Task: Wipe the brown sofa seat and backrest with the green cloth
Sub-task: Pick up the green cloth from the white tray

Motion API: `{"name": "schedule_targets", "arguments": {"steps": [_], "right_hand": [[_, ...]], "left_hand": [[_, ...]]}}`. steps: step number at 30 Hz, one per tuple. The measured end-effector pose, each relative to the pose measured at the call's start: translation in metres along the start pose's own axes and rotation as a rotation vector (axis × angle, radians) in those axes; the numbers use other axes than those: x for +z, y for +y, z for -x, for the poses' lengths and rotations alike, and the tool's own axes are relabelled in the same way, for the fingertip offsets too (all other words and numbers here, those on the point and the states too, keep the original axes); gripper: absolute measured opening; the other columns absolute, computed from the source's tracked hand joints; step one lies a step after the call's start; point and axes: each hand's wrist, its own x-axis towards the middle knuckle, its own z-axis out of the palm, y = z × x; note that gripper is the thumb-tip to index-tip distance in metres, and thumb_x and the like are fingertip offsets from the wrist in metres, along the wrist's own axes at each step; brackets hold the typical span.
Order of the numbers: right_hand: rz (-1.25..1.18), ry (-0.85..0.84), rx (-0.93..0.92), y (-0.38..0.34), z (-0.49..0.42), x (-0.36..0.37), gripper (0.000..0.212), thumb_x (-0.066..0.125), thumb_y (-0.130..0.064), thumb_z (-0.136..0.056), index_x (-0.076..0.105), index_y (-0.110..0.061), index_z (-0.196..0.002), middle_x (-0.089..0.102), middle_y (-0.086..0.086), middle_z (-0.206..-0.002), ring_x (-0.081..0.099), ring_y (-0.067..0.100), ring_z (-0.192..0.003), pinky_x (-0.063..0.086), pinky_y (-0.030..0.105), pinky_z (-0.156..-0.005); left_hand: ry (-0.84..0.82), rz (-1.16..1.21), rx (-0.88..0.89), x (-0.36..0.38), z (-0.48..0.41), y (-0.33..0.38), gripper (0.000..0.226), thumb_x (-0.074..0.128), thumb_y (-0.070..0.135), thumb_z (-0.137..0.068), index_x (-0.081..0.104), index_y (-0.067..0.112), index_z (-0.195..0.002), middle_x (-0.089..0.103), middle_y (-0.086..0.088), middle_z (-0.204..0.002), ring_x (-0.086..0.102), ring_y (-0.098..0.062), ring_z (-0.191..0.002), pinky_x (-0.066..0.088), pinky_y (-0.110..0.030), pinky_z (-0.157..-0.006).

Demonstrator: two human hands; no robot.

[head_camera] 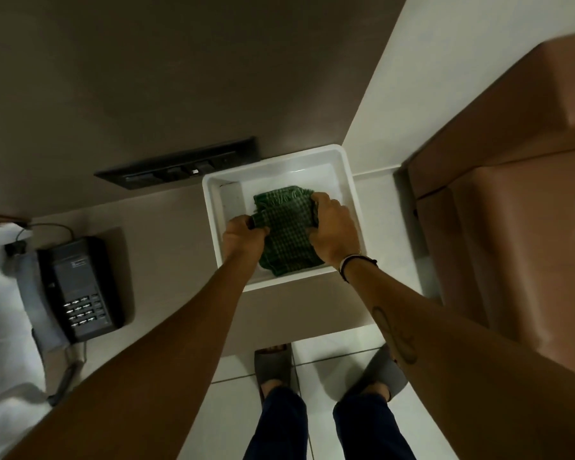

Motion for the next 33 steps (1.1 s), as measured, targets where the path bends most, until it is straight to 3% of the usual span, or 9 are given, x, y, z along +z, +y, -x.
{"name": "schedule_targets", "arguments": {"steps": [4, 7, 10, 14, 18, 21, 24, 28, 33], "right_hand": [[-0.283, 0.050, 0.051, -0.008, 0.026, -0.016, 0.056, 0.071, -0.004, -0.100, 0.056, -0.010, -0.153, 0.073, 0.015, -0.133, 0.069, 0.038, -0.125, 0.061, 0.053, -0.109], [-0.535, 0.070, 0.124, -0.014, 0.047, -0.044, 0.050, 0.071, 0.002, -0.099, 0.060, -0.006, -0.147, 0.072, 0.009, -0.125, 0.071, 0.033, -0.122, 0.062, 0.039, -0.105], [-0.701, 0.060, 0.172, -0.016, 0.076, -0.078, 0.045, 0.070, 0.006, -0.100, 0.064, -0.005, -0.144, 0.067, -0.004, -0.115, 0.067, 0.025, -0.117, 0.061, 0.046, -0.110], [-0.800, 0.131, 0.213, -0.002, 0.119, -0.128, 0.040, 0.067, 0.007, -0.102, 0.069, -0.005, -0.140, 0.064, -0.011, -0.107, 0.067, 0.029, -0.117, 0.062, 0.052, -0.109], [-0.879, 0.287, 0.297, 0.042, 0.169, -0.174, 0.034, 0.069, 0.009, -0.099, 0.076, -0.006, -0.129, 0.068, -0.012, -0.105, 0.071, 0.037, -0.122, 0.063, 0.052, -0.105], [-0.977, 0.385, 0.388, 0.085, 0.207, -0.195, 0.032, 0.069, 0.009, -0.100, 0.079, -0.015, -0.119, 0.075, -0.010, -0.108, 0.074, 0.029, -0.118, 0.064, 0.041, -0.102], [-1.059, 0.494, 0.480, 0.126, 0.243, -0.212, 0.036, 0.072, 0.008, -0.100, 0.074, -0.027, -0.106, 0.077, -0.009, -0.101, 0.075, 0.017, -0.097, 0.065, 0.023, -0.082], [-1.185, 0.604, 0.576, 0.177, 0.278, -0.228, 0.031, 0.072, 0.009, -0.099, 0.070, -0.012, -0.121, 0.078, 0.014, -0.117, 0.077, 0.029, -0.104, 0.065, 0.046, -0.097], [-1.188, 0.685, 0.603, 0.236, 0.312, -0.243, 0.035, 0.076, 0.009, -0.097, 0.068, -0.008, -0.127, 0.077, 0.015, -0.115, 0.077, 0.021, -0.094, 0.066, 0.025, -0.082]], "left_hand": [[-0.020, 0.251, -0.023, -0.019, 0.022, 0.006, 0.024, 0.071, 0.004, -0.105, 0.073, 0.005, -0.129, 0.075, -0.009, -0.119, 0.072, -0.026, -0.109, 0.060, -0.035, -0.090], [-0.077, 0.355, -0.003, -0.035, 0.047, 0.022, 0.018, 0.066, 0.002, -0.107, 0.069, 0.012, -0.123, 0.073, -0.003, -0.113, 0.071, -0.022, -0.106, 0.061, -0.034, -0.089], [-0.134, 0.380, 0.018, -0.045, 0.083, 0.044, 0.023, 0.064, 0.002, -0.109, 0.068, 0.012, -0.130, 0.072, -0.004, -0.120, 0.071, -0.022, -0.106, 0.061, -0.040, -0.096], [-0.229, 0.329, 0.083, -0.040, 0.128, 0.082, 0.020, 0.068, 0.005, -0.107, 0.069, 0.017, -0.123, 0.076, 0.002, -0.113, 0.074, -0.020, -0.104, 0.062, -0.033, -0.082], [-0.340, 0.180, 0.181, -0.004, 0.176, 0.118, 0.016, 0.076, 0.008, -0.103, 0.071, 0.020, -0.113, 0.078, -0.004, -0.116, 0.076, -0.023, -0.105, 0.065, -0.033, -0.083], [-0.449, 0.093, 0.249, 0.037, 0.216, 0.139, 0.023, 0.079, 0.011, -0.101, 0.070, 0.022, -0.119, 0.077, 0.001, -0.118, 0.076, -0.013, -0.102, 0.066, -0.021, -0.070], [-0.526, 0.045, 0.313, 0.082, 0.257, 0.154, 0.030, 0.082, 0.010, -0.098, 0.068, 0.020, -0.123, 0.073, 0.010, -0.109, 0.073, -0.007, -0.094, 0.059, -0.011, -0.059], [-0.608, -0.052, 0.373, 0.137, 0.302, 0.167, 0.029, 0.081, 0.007, -0.099, 0.067, 0.017, -0.122, 0.074, 0.005, -0.106, 0.075, -0.010, -0.090, 0.061, -0.019, -0.063], [-0.647, -0.141, 0.424, 0.199, 0.340, 0.171, 0.021, 0.075, 0.002, -0.102, 0.071, 0.022, -0.106, 0.075, 0.007, -0.098, 0.075, 0.007, -0.067, 0.056, -0.011, -0.054]]}}
